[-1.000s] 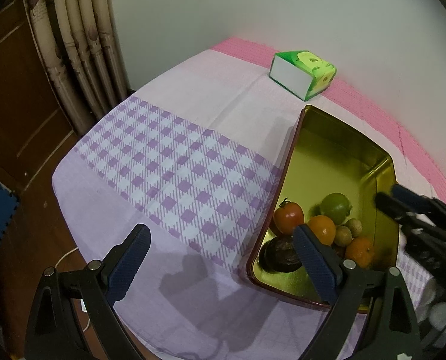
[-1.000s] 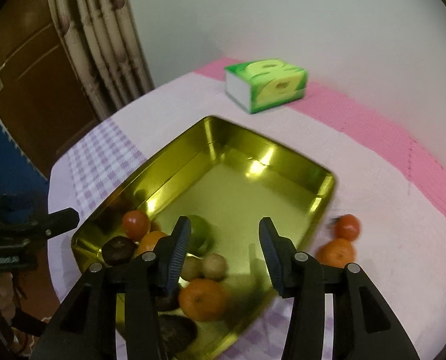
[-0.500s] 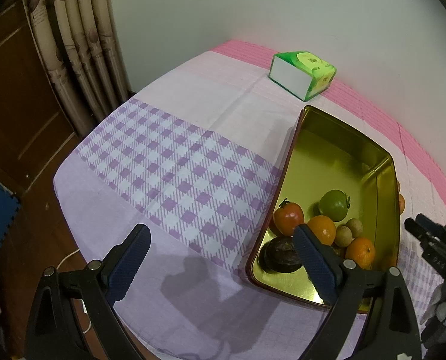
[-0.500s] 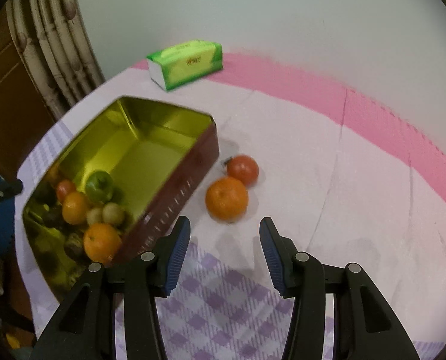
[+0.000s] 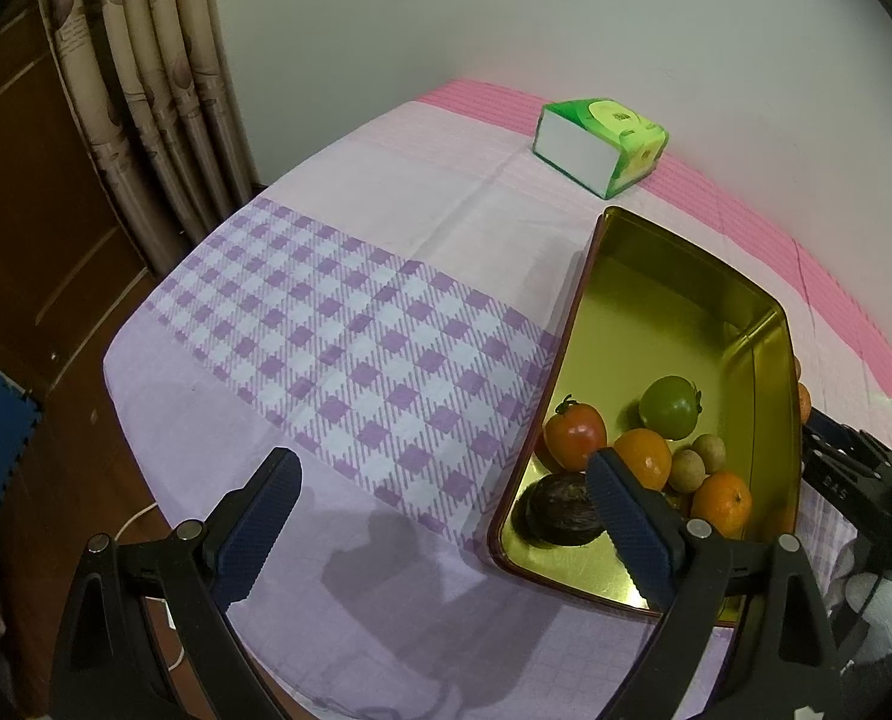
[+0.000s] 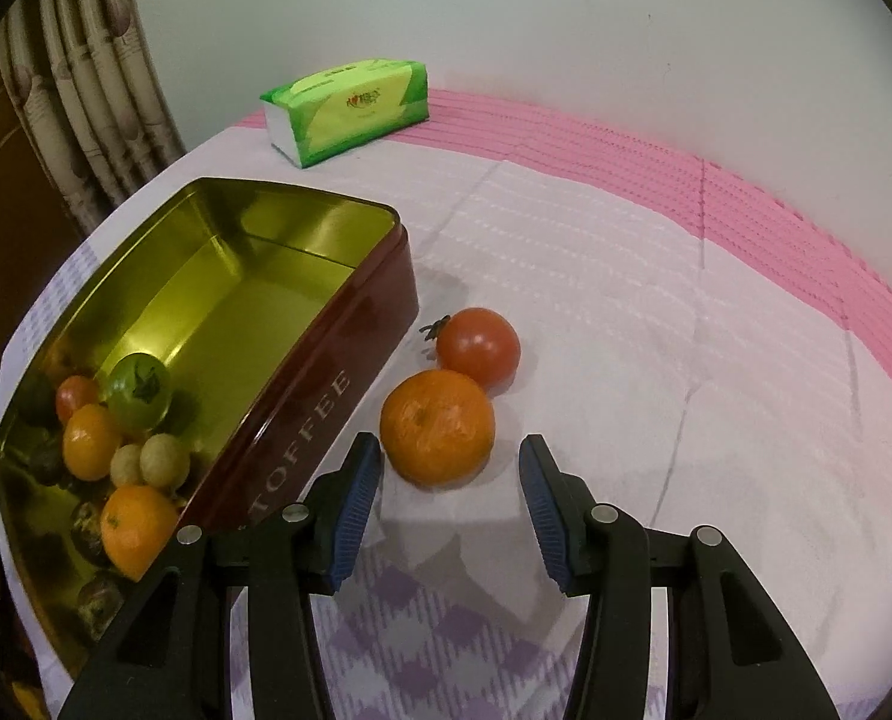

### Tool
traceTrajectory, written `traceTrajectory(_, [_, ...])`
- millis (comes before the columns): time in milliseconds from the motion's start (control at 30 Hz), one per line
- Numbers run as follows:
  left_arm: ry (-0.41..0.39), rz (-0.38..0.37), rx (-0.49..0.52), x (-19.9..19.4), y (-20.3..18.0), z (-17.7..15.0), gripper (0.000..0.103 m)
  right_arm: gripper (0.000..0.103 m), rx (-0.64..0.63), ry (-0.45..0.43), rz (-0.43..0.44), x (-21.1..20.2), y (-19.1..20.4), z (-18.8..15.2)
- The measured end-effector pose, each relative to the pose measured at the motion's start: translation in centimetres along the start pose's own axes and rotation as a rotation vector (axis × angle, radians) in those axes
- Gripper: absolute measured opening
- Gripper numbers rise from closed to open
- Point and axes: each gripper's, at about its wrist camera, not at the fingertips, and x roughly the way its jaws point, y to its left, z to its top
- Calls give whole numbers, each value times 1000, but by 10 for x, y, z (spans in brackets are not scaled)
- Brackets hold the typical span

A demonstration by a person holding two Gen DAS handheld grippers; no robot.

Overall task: Organize fruits
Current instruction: 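Move the right gripper to the orange tangerine and close on it, then lift the tangerine off the table with the right gripper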

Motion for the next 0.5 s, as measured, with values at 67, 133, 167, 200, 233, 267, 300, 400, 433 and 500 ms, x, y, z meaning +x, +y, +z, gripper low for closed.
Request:
traceTrajectory(67, [-1,-1,6,1,-1,0,94,49,5,-9,-5,4,0,1])
traceTrajectory(133, [-2,-2,10,1,-2,-1,94,49,1,-16,-9,6,1,2])
traceTrajectory(167, [-2,-1,13,2,-2,-1,94,49,3,-21,-13,6,1,1])
traceTrajectory(200, [-1,1,15,2,-3,-1,94,49,5,-23,-10,7,1,2])
traceTrajectory(233, [0,1,17,3,-3,-1,94,49,4,-27,-8,7,2,2])
traceTrajectory(267, [1,3,19,4,-4,-1,94,49,1,-32,-16,7,3,2])
traceTrajectory(300, [2,5,21,4,-4,-2,94,49,0,-39,-23,6,3,2])
traceTrajectory(400, [3,8,27,4,-5,-2,94,46,0,-47,-16,6,1,0])
traceTrajectory(433, [2,8,28,4,-5,-2,94,45,-2,-49,-17,6,1,0])
traceTrajectory(500, [-2,9,32,4,-5,-2,94,40,-5,-52,-12,4,0,-1])
